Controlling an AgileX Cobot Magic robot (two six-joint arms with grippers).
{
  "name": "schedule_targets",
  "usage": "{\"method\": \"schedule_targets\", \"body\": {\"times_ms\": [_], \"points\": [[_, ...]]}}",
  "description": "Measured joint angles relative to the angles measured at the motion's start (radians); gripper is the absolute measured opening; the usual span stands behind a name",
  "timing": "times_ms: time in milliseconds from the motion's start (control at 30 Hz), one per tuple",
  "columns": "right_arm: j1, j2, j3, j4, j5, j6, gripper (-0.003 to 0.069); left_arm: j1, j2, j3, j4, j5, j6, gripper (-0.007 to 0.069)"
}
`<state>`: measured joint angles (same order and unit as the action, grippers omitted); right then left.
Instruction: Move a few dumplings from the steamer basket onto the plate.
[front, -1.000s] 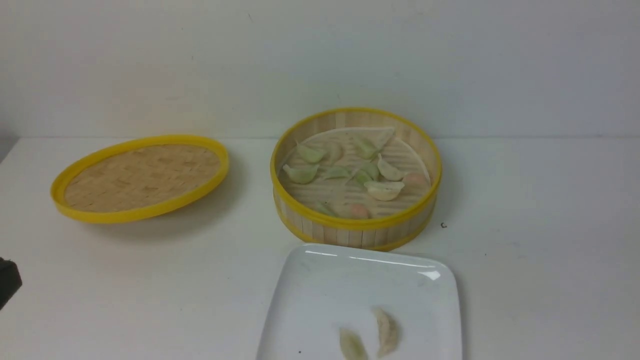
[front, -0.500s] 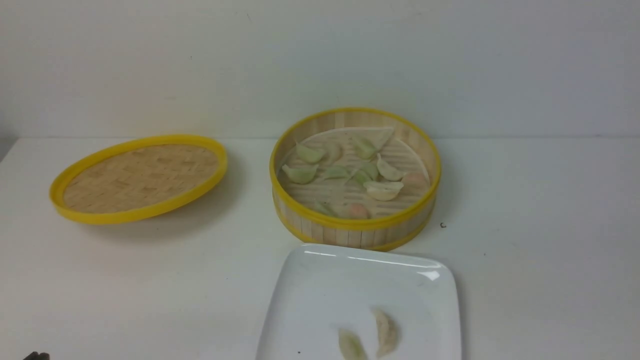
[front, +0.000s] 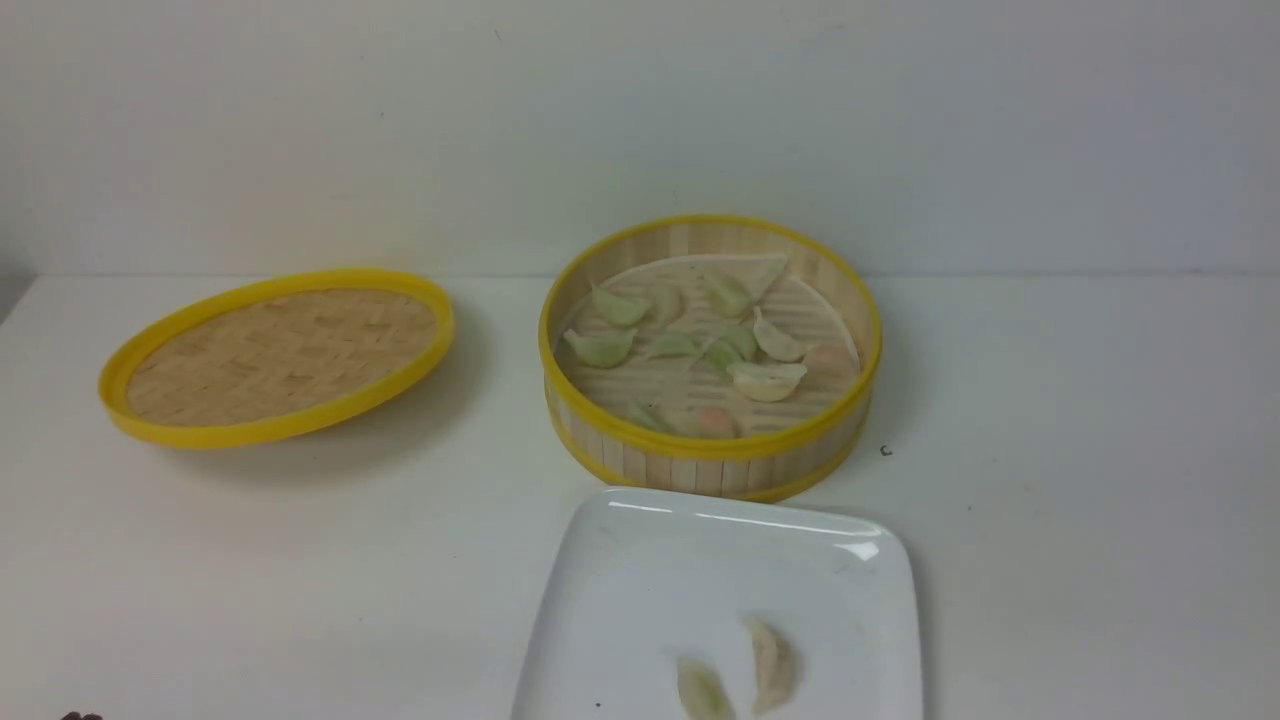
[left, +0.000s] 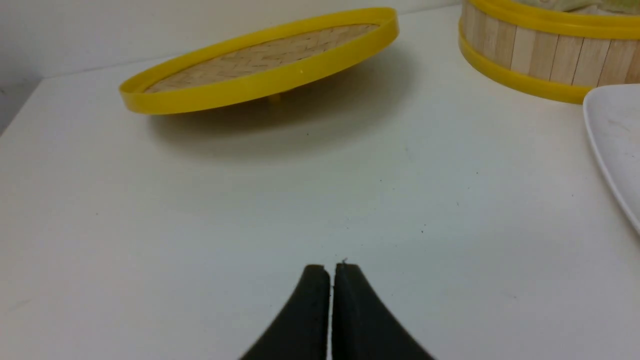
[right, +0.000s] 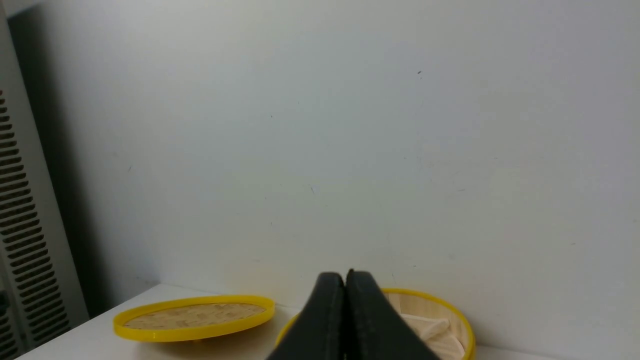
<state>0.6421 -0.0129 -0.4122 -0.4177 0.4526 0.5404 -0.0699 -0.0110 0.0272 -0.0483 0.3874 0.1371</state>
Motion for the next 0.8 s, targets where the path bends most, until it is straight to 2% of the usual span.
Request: {"method": "schedule_targets", "body": {"times_ms": [433,667,800], "points": [[0.000,0.000,0.000,0.032,0.000,-0.014,-0.0015,0.000,0.000,-0.001,0.000,0.000,0.001,-0.0006],[0.000,0.000,0.000,0.318,0.000,-0.320,-0.0015,0.000,0.000,-0.001,0.000,0.000,0.001,-0.0006],[0.000,0.000,0.009,0.370,0.000,-0.378,-0.0015,0.000,0.000,-0.001,0.000,0.000,0.001,-0.0006]]}}
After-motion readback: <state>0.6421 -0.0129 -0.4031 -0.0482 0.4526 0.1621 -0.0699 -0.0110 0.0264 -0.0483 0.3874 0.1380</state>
